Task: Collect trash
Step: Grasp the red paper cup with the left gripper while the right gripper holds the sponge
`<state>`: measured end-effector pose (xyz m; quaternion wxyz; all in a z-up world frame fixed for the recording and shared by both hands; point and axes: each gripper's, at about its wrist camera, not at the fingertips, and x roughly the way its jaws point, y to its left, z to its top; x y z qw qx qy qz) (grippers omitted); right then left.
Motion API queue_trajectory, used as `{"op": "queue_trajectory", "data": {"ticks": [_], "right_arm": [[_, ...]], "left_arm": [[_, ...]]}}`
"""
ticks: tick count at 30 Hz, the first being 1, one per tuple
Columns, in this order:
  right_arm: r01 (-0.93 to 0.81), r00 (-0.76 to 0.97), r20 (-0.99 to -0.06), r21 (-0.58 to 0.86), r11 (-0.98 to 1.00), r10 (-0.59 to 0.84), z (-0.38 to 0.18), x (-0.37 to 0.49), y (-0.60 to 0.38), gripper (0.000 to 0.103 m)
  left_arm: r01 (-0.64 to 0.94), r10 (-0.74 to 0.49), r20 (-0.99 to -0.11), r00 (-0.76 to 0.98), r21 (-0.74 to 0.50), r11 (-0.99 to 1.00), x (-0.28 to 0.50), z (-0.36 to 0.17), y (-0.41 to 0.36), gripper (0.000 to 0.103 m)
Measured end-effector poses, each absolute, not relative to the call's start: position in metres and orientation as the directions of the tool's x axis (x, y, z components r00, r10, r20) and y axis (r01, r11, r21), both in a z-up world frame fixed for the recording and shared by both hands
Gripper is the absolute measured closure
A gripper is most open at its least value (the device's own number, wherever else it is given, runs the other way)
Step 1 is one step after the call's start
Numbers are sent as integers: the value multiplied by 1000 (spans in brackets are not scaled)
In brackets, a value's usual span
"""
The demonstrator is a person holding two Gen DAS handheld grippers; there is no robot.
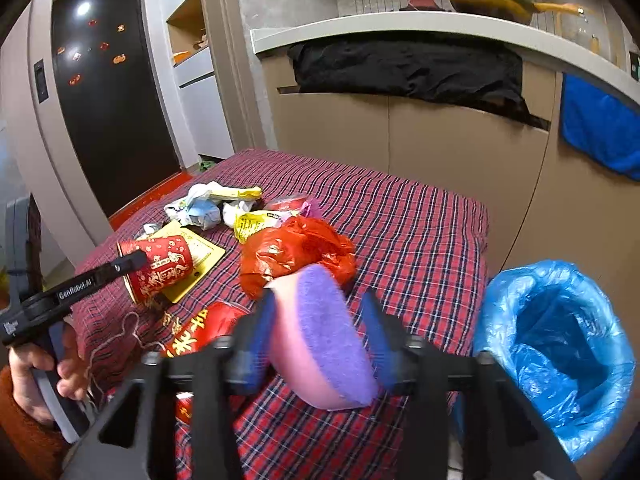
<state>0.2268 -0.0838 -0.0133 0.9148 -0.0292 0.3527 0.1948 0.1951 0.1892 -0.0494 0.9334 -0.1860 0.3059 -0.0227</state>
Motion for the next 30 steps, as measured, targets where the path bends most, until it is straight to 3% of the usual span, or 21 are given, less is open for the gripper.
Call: {"op": "queue_trajectory", "data": {"ticks": [7, 17, 19, 24, 30], "right_arm": [[-475, 567, -710, 133, 870, 418, -42, 220, -70, 48], [-536, 565, -751, -18, 844, 342, -56, 229, -34, 42], [-531, 567, -751, -20, 847, 338, -54, 231, -34, 45], [-504, 622, -714, -53, 862, 321, -34, 226, -37, 68], [-468, 636, -678, 42, 883, 369, -7, 227, -52, 71]], "left_arm": [[-103, -148, -592, 793, -368, 924, 202, -57, 192, 96], [-122, -157, -620, 769, -383, 916, 211, -70, 196, 95], [-124, -149, -617, 773, -377, 918, 209, -69, 196, 95], [-122, -107, -578, 809, -344, 931, 200, -53, 194, 96], [-90, -101, -528, 843, -324, 942, 188, -25, 187, 98]]}}
